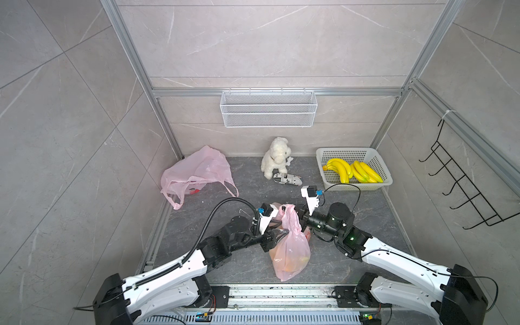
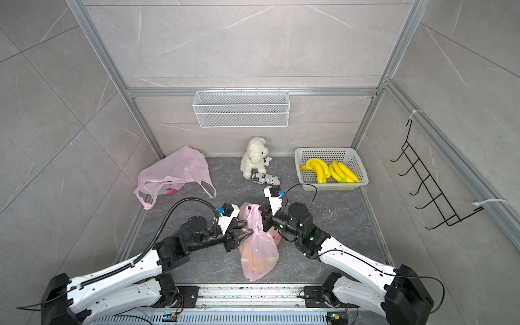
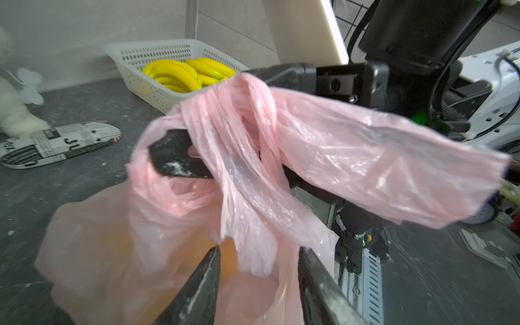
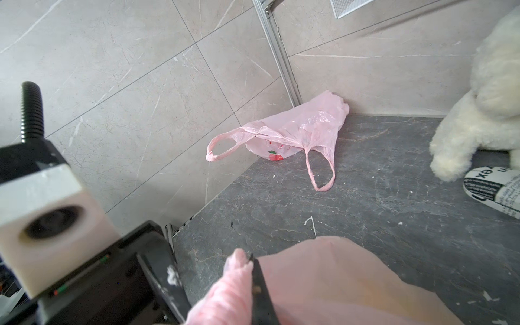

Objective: Place the banana into a plastic bag & tie a knot
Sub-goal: Cross the plastic bag at the center of the board.

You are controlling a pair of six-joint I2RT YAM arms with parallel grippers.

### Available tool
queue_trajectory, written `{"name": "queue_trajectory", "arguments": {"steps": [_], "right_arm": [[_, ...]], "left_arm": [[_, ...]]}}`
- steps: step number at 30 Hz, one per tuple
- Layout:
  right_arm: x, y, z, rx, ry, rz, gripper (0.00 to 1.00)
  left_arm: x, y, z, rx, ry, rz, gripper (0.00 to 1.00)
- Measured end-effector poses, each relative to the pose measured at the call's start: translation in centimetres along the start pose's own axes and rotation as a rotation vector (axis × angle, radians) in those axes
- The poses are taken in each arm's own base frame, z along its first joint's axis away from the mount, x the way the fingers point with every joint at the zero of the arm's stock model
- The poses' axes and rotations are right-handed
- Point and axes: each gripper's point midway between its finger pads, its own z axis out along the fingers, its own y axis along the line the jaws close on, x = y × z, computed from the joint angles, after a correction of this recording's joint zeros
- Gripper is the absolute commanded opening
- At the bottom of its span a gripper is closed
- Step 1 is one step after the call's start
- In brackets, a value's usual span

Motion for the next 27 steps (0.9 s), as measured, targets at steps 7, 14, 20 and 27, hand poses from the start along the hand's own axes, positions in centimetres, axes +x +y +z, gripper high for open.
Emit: {"name": "queue_trajectory", "arguments": {"steps": [7, 14, 20, 27], "right_arm": [[0.4, 0.9, 0.2, -0.060, 0.018, 0.003, 0.00], [0.7, 1.7, 0.5, -0.118, 0.036, 0.011, 0.00], [0.9, 2.1, 0.7, -0.148, 0.043, 0.013, 0.00], [1.0, 2.5, 0.8, -0.178, 0.048, 0.009, 0.00]], "left_arm": [[-2.0, 1.5, -2.5, -0.123, -0.090, -0.008, 0.22], [-1.7, 3.2, -1.0, -0.199, -0.042, -0.033, 0.13], [-1.3, 3.5, -0.6, -0.206, -0.024, -0.041, 0.23], [-1.1, 3.2, 0.0, -0.186, -0.008, -0.049, 0.27]]}}
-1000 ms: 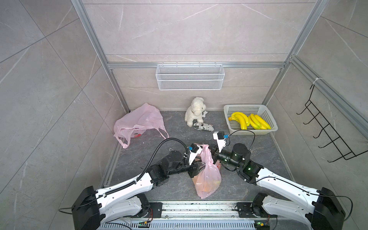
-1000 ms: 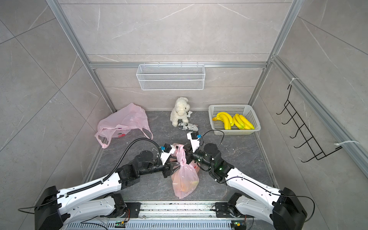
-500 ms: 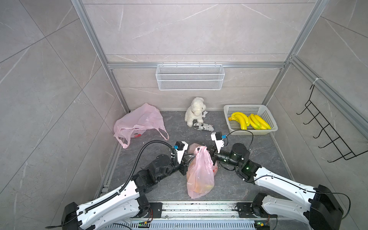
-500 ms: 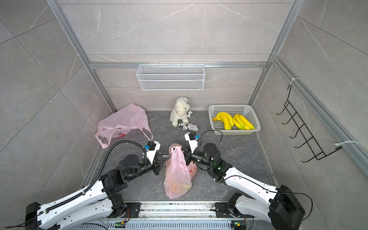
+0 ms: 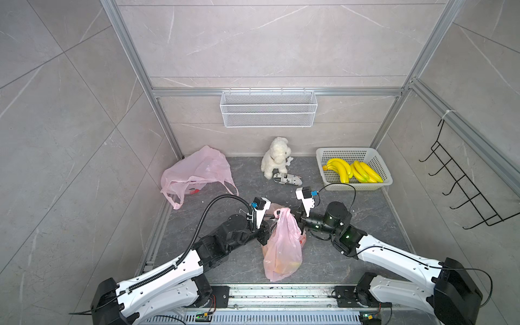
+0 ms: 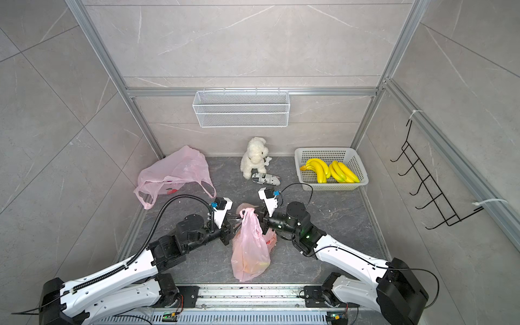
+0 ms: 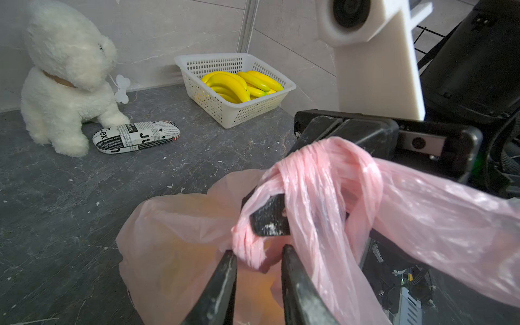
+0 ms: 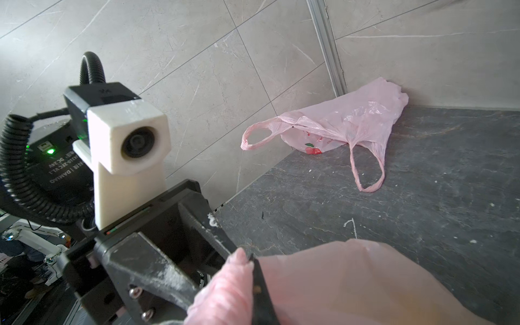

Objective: Place the banana into a plastic bag & tie a knot
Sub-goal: Cross the plastic bag at the center of the board.

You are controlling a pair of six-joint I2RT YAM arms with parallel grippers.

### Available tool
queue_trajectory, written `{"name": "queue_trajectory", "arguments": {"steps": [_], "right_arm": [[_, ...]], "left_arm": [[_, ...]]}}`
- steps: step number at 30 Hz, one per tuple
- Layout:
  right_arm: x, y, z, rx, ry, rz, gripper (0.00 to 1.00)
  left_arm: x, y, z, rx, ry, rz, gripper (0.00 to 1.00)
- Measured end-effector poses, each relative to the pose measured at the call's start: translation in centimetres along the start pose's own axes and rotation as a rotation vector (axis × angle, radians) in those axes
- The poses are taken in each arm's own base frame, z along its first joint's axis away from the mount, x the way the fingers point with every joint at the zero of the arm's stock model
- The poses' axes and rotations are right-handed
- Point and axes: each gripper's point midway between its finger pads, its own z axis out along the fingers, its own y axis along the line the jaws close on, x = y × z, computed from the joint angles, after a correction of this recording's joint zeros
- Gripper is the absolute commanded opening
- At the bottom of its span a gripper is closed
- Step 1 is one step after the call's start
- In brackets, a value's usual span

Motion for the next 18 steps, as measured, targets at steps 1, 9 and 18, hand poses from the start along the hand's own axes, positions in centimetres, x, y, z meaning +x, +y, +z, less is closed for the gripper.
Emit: {"name": "queue_trajectory", "arguments": {"steps": [1, 9, 18], "right_arm": [[0.05, 0.00, 0.03, -0.004, 0.002, 0.000, 0.00], [0.03, -0.01, 0.13, -0.016, 0.002, -0.003, 0.00], [0.00, -0.36, -0.10, 0.010, 0.002, -0.007, 0.09]], "left_arm": [[0.03, -0.02, 0.15, 0.001, 0.004, -0.002, 0.26], [-0.07, 0.02, 0.69, 0.000, 0.011, -0.002, 0.08], [-0.19, 0.41, 0.78, -0.023, 0.010, -0.002, 0.00]]}}
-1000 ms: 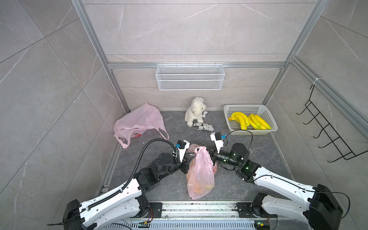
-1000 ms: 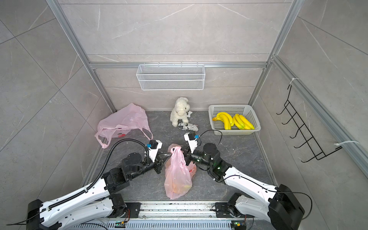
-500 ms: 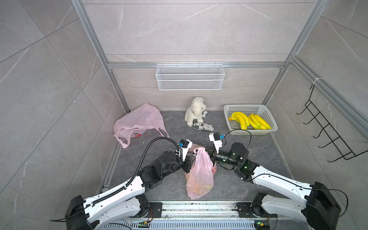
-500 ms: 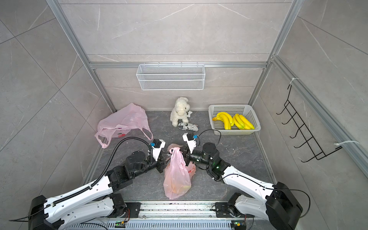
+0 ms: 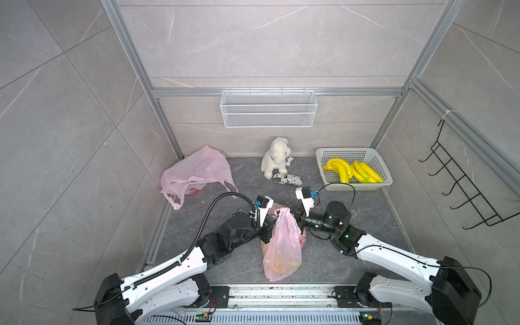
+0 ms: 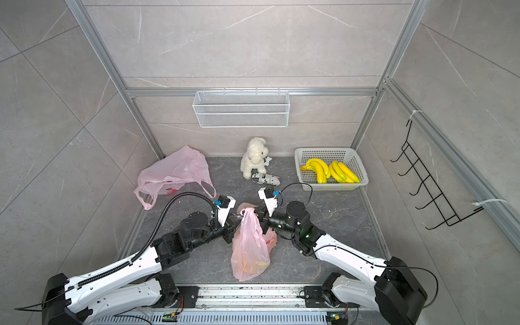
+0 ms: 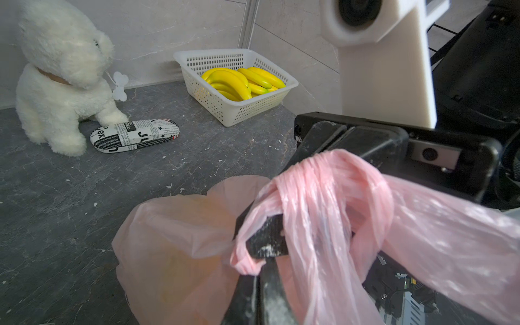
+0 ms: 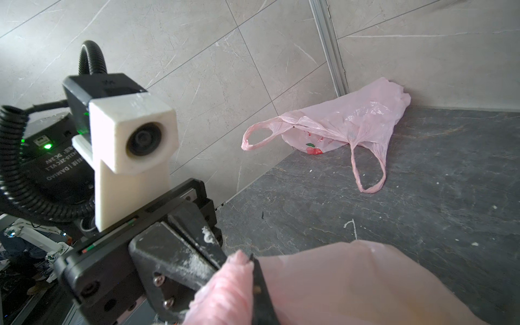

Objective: Place the banana into a plastic bag & tie a knot
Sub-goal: Cross the plastic bag at the center of the board.

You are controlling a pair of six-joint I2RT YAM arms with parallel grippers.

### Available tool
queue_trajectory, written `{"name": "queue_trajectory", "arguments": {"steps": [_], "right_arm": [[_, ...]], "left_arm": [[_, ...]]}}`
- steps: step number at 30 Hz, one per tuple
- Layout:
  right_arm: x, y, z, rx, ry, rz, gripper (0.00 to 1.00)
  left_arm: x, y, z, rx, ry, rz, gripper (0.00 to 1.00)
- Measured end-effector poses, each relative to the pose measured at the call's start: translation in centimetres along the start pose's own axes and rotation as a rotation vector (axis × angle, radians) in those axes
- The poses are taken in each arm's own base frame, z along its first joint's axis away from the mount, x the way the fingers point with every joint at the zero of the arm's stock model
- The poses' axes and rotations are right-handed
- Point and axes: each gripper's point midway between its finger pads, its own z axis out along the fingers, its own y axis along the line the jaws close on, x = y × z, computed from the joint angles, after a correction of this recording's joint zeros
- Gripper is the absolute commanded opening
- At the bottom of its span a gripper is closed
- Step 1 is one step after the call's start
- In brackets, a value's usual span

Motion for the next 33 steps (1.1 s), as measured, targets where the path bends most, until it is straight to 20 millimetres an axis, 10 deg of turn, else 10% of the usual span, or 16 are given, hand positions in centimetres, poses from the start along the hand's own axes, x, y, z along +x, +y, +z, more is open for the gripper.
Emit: {"name": "queue_trajectory", "arguments": {"steps": [16, 33], "right_arm": [[-0.8, -0.9, -4.6, 0.233, 0.026, -0.135, 0.69], [-0.9, 0.8, -5.8, 0.227, 0.077, -0.146, 0.79]], "left_arm": [[-1.1, 3.6, -1.6, -0.212, -0.015, 0.023, 0.00], [-0.5, 3.7, -1.5, -0.217, 0.011, 0.036, 0.00]]}}
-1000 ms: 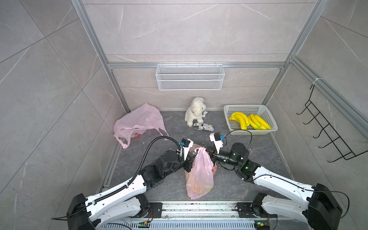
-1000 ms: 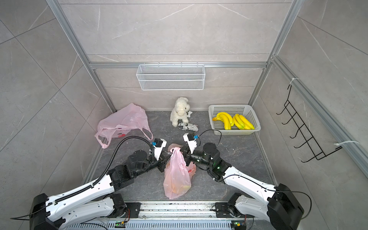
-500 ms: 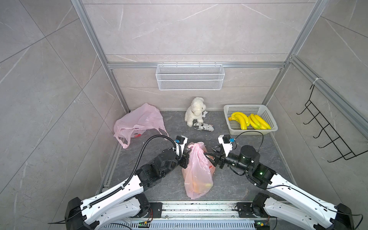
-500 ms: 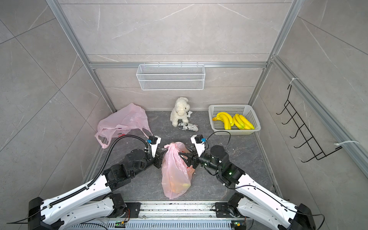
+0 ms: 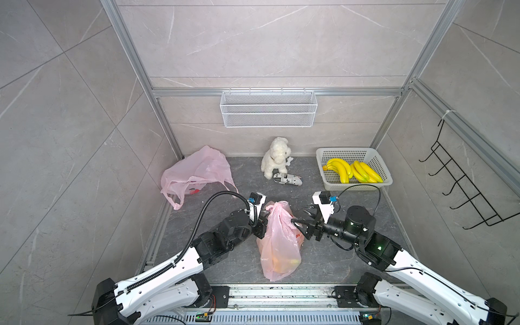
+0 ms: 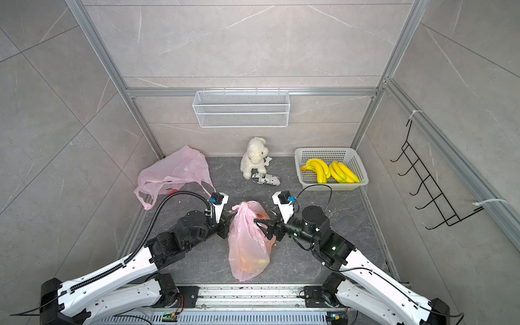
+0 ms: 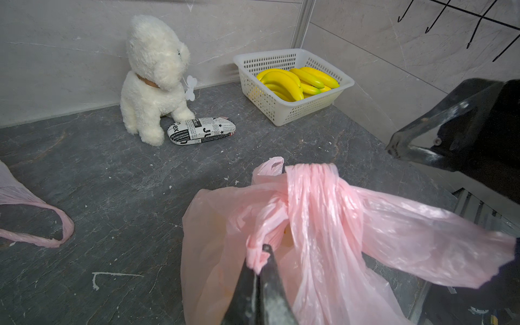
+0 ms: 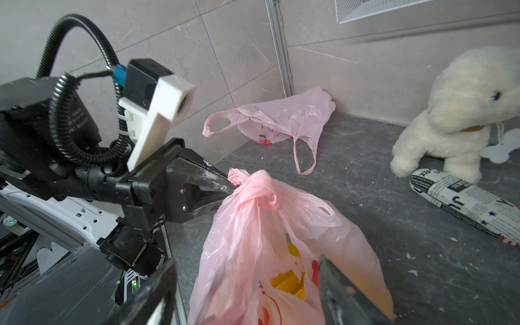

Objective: Place the banana into a plastic bag & tie a knot
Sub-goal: Cross the plastic bag at the center of the board, then tie the plastic bag at the center of the board.

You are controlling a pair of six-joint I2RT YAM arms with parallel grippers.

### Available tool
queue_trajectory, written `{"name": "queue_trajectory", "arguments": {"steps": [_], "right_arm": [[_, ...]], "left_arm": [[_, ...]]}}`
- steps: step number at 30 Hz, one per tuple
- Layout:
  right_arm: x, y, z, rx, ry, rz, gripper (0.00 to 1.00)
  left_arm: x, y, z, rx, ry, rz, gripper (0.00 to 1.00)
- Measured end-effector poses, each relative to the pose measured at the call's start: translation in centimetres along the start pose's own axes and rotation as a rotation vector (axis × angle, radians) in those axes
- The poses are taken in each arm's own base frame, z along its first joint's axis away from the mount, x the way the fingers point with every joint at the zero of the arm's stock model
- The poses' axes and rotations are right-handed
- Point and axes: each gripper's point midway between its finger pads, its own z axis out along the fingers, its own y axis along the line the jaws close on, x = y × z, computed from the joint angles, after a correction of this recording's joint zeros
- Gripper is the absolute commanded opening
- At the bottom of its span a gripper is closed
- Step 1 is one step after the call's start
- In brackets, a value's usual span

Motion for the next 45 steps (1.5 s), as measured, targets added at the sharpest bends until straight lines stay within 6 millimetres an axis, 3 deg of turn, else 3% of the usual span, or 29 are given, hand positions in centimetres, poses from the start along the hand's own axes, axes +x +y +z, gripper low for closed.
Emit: {"name": "queue_trajectory", "arguments": {"steps": [5, 7, 10, 13, 15, 19, 25, 33, 39, 42, 45], "right_arm": [[2.0, 0.9, 1.6, -0.020, 0.072, -0.001, 0.72], [2.5, 1.0, 2.1, -0.018, 0.090, -0.006, 0.58], [2.7, 0.6, 2.2, 0.005, 0.094, -0.008, 0.27], [2.3, 0.2, 2.2, 0.031, 0.085, -0.017, 0.09], [2.1, 0.0, 2.1, 0.048, 0.081, -0.022, 0.01], [2.0, -1.2, 2.0, 0.119, 0.088, -0.025, 0.00], [3.0, -3.5, 1.6, 0.252, 0.130, -0.026, 0.00], [6.7, -7.4, 1.3, 0.467, 0.229, 0.040, 0.00], [11.9, -12.2, -0.3, 0.665, 0.329, 0.178, 0.00], [12.6, -13.9, -1.2, 0.723, 0.320, 0.259, 0.00], [12.5, -14.4, -1.3, 0.723, 0.306, 0.298, 0.00]], "left_arm": [[0.0, -0.1, 0.0, 0.004, 0.001, 0.000, 0.00], [0.0, -0.1, 0.0, 0.007, 0.002, 0.000, 0.00], [0.0, -0.2, -0.1, 0.010, 0.000, 0.000, 0.00], [-0.3, -0.2, -0.3, 0.012, -0.011, -0.003, 0.00], [-0.7, -0.1, -0.6, 0.011, -0.025, -0.007, 0.00], [-1.2, 1.2, -1.2, -0.033, -0.047, -0.040, 0.00], [-0.5, 6.5, -2.1, -0.177, -0.057, -0.181, 0.00], [6.3, 12.9, -2.4, -0.366, 0.031, -0.457, 0.00], [11.0, 15.2, -2.9, -0.452, 0.091, -0.640, 0.00], [12.2, 15.7, -2.9, -0.453, 0.103, -0.722, 0.00], [12.6, 15.8, -2.9, -0.440, 0.103, -0.769, 0.00]]}}
